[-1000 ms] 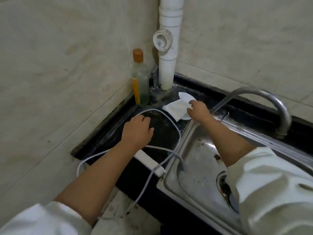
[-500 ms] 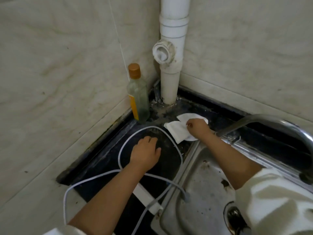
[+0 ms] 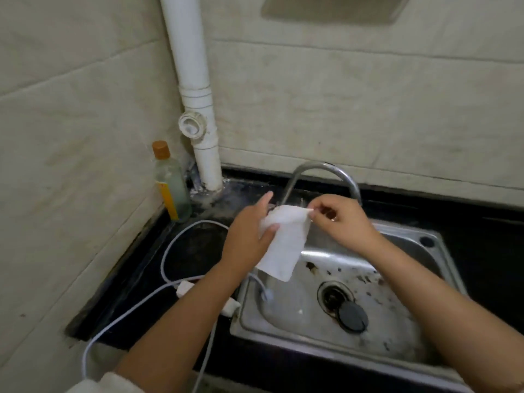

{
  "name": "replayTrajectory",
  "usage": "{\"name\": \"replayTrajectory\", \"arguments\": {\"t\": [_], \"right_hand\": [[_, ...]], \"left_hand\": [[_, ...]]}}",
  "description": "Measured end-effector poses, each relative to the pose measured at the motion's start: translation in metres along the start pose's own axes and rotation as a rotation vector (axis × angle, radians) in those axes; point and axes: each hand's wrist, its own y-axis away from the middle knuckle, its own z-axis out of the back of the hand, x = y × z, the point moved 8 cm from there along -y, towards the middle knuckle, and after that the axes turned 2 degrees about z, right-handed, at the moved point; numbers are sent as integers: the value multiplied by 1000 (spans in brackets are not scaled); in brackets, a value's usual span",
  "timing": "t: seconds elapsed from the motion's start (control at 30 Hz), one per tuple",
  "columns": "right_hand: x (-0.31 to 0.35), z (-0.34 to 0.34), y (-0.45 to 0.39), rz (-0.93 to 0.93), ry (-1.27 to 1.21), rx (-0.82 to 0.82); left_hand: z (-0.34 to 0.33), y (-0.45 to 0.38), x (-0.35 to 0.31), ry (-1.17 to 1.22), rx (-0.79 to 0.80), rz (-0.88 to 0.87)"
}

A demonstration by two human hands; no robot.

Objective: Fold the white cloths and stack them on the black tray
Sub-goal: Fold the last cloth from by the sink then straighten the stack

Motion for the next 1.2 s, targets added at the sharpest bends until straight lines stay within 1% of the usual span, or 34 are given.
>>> {"name": "replayTrajectory", "arguments": {"t": [0.07,0.1,0.23,0.3,0.4,0.53,0.6,0.67,0.73,0.83,0.87,0.93,1.0,1.07,1.13,1.2], "right_hand": [[-5,29,42,-45,10,-51],[-8,43,65,-67,27,-75],[-32,97,166,-193,113,-176],[-47,121,218,-275,135,-243],[-67,165,314,-426,168,-377],[-77,214,437,-603,189,-540],[-80,237,504,-679,212,-640],[-87,255,568,-775,196,-741],[-91,272,636,-886,155,-836],[-99,292,723,-1018,127,-899],[-101,298,748,-1048,116,-908],[-107,310,796,-1126,109,-867],[-114,318,834,-1200,112,-781],[-122,325,873,-1280,146,-658],[-133,331,907,-1369,240,-506],[-143,337,943,-1450,280,-441]], "left_hand": [[-20,14,-43,-24,155,-216],[-32,23,-63,-4,231,-292],[-87,55,-135,82,397,-418],[-122,73,-174,95,531,-435],[-183,119,-254,162,735,-598],[-253,192,-350,158,974,-762],[-283,236,-400,126,1037,-846],[-305,278,-447,149,1024,-986],[-331,322,-495,188,1023,-1084],[-366,386,-560,223,1015,-1243],[-377,406,-580,242,1008,-1298],[-396,444,-618,261,1021,-1360],[-413,475,-646,242,1024,-1411],[-425,500,-673,250,1028,-1454],[-436,511,-696,282,1019,-1430],[-453,519,-715,288,1039,-1392]]}}
